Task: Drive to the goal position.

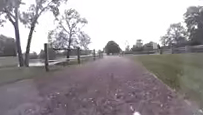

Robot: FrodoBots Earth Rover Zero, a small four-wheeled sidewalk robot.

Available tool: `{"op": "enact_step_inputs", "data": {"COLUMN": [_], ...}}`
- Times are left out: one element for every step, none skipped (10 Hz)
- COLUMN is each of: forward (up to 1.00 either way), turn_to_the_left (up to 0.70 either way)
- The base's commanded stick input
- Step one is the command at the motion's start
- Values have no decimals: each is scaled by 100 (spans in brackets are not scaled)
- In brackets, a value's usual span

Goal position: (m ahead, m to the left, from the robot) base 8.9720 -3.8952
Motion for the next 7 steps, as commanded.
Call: {"op": "enact_step_inputs", "data": {"forward": [85,85,85,85,84,82,79], "turn_to_the_left": [0,0,0,0,0,0,0]}}
